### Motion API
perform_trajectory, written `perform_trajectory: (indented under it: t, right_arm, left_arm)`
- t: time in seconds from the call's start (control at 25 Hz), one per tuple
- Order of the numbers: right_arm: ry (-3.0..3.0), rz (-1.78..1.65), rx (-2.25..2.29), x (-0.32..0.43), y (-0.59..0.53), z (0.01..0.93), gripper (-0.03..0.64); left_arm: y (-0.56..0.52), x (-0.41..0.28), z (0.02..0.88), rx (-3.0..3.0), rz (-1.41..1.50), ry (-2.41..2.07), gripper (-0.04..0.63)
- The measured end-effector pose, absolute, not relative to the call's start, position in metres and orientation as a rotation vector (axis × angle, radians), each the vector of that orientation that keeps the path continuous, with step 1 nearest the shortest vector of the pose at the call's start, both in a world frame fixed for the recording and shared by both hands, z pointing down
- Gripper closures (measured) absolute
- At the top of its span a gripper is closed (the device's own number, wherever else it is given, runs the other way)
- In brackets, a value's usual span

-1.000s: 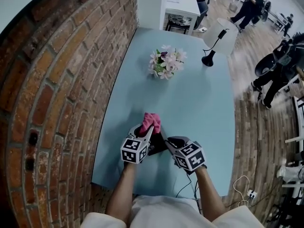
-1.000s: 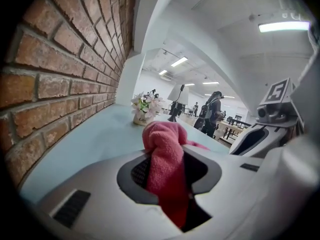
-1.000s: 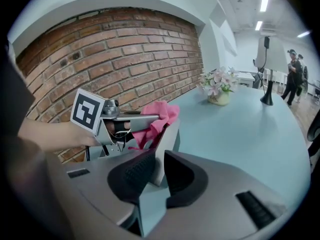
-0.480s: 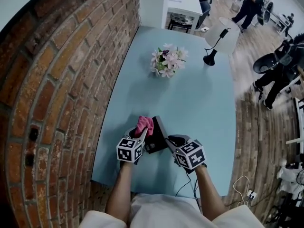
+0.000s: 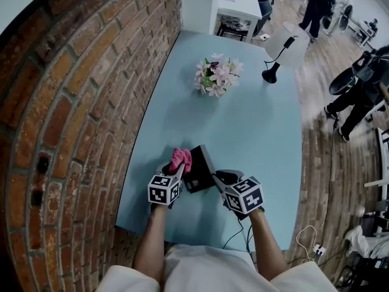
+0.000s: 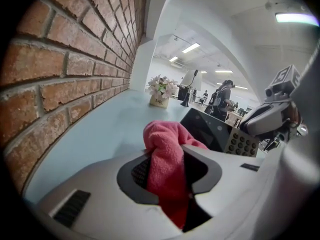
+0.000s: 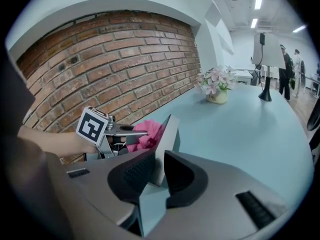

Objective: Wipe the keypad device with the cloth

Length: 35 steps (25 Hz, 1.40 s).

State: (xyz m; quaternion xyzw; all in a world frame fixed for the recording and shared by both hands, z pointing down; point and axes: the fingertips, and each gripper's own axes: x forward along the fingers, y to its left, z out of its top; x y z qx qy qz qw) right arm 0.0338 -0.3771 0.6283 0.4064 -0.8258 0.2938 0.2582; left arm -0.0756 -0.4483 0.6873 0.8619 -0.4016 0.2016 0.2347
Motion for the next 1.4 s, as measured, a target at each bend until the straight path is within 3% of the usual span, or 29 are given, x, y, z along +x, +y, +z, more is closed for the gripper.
perform_trajectory:
  t: [0.6,1.0,1.4]
  right_arm:
    - [-2.248,0.787,1.127,0.035,-0.377,0.627,0.552]
    - [-2.259,0.798,1.168,0.035,-0.377,0.627,0.552]
    - [-2.301,0.799,1.198,0.036,-0.377,0.626,0.552]
  left_arm:
    - [-0.439,-0.103,0.702,2.311,0.775,-1.165,0.457]
    - [-0.428,-0.049,0.597,2.493,0.313,-1.047,0.459]
    - [-0.412,-0.005,0.624,2.525,0.447,-0.938,0.457]
